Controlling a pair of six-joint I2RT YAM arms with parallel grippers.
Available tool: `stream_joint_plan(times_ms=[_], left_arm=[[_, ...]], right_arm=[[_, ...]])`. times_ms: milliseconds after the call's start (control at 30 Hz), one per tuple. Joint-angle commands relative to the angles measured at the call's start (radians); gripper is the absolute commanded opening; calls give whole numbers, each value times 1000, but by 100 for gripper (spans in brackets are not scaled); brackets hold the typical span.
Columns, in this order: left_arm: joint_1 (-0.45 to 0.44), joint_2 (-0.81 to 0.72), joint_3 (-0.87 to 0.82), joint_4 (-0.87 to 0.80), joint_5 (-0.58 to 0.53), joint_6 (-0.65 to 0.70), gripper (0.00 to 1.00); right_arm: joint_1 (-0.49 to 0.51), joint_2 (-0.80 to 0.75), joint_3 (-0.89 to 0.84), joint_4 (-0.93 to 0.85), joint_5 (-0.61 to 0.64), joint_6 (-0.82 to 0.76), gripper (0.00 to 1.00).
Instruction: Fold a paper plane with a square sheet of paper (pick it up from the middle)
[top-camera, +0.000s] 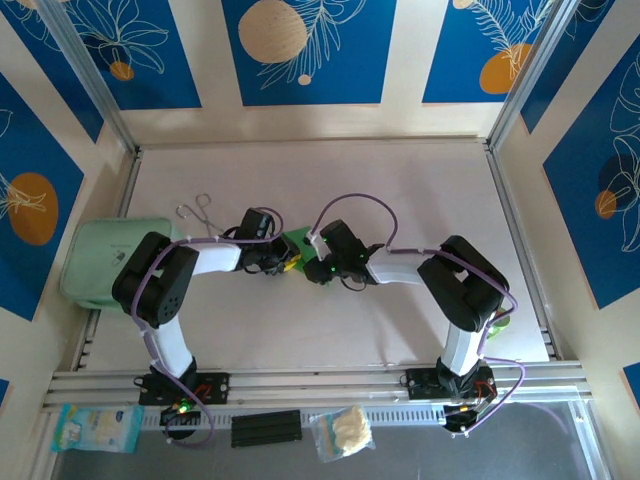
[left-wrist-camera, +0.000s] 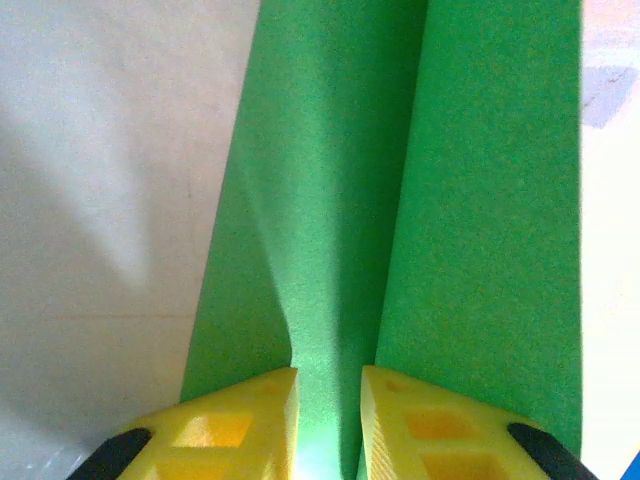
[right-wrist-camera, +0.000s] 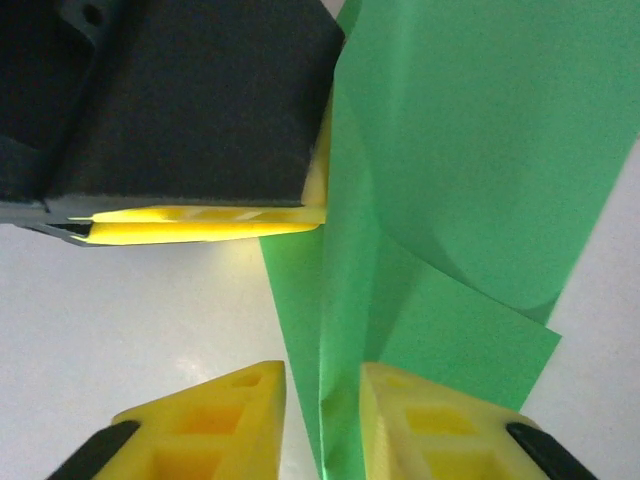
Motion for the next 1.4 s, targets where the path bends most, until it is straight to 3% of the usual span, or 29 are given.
stream_joint_plan(times_ms=[0, 200, 767, 1367], left_arm=[[-10, 28, 7, -71, -13, 13, 25], [-10, 27, 7, -73, -12, 13, 25], [-10, 24, 8, -78, -10, 16, 25], [-10, 17, 4, -79, -11, 16, 25]], right_arm=[[17, -14, -6, -16, 91, -16, 31], [38, -23, -13, -16, 163, -28, 35], [90, 16, 5, -15, 317, -56, 33], [84, 22, 13, -12, 229, -49, 13]])
